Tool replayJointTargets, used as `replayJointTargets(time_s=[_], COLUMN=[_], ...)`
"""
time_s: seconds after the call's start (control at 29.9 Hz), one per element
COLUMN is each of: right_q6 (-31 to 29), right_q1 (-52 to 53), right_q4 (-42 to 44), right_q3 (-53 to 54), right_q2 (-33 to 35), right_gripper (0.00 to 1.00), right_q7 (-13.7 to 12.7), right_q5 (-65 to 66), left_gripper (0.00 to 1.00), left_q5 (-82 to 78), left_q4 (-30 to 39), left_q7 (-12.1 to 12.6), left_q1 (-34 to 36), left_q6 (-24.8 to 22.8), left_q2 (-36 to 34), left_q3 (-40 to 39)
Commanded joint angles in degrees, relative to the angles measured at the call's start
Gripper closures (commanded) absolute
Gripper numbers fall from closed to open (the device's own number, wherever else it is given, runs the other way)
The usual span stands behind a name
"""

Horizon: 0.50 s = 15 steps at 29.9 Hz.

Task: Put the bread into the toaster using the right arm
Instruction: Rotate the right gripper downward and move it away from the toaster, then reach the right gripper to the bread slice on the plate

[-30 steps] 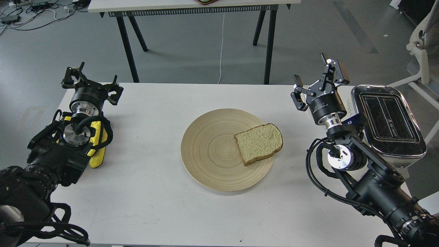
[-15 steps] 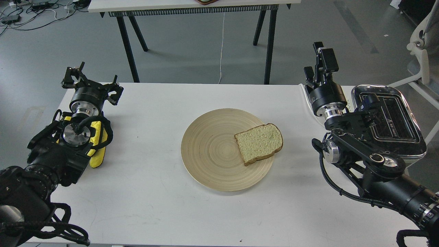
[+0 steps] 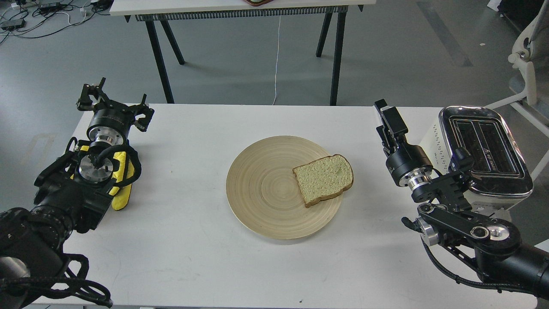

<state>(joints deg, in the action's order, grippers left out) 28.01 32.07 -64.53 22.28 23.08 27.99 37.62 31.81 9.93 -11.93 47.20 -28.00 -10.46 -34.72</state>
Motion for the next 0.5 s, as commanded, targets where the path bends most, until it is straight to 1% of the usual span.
replayJointTargets(time_s=[0.0,0.2,0.47], right_q6=[-0.01,-0.01,-0.01], right_q1=[-0.86,-2.89,-3.50], right_q4=[0.63,2.82,8.36], right_q3=[-2.84,-4.43,-9.26], right_q2=[-0.14,-0.32,-5.14], right_gripper=[0.02,0.03,0.03], right_q7=[0.01,0.01,0.01], right_q5=[0.00,-0.09,-0.09], left_gripper=[0.00,0.00,0.00], left_q5=[0.00,0.00,0.00], left_q4=[0.00,0.00,0.00], left_q7=[0.07,0.07,0.07], left_q1=[0.00,0.00,0.09], left_q6=[0.00,0.00,0.00], left_q2=[0.00,0.00,0.00], left_q3=[0.00,0.00,0.00])
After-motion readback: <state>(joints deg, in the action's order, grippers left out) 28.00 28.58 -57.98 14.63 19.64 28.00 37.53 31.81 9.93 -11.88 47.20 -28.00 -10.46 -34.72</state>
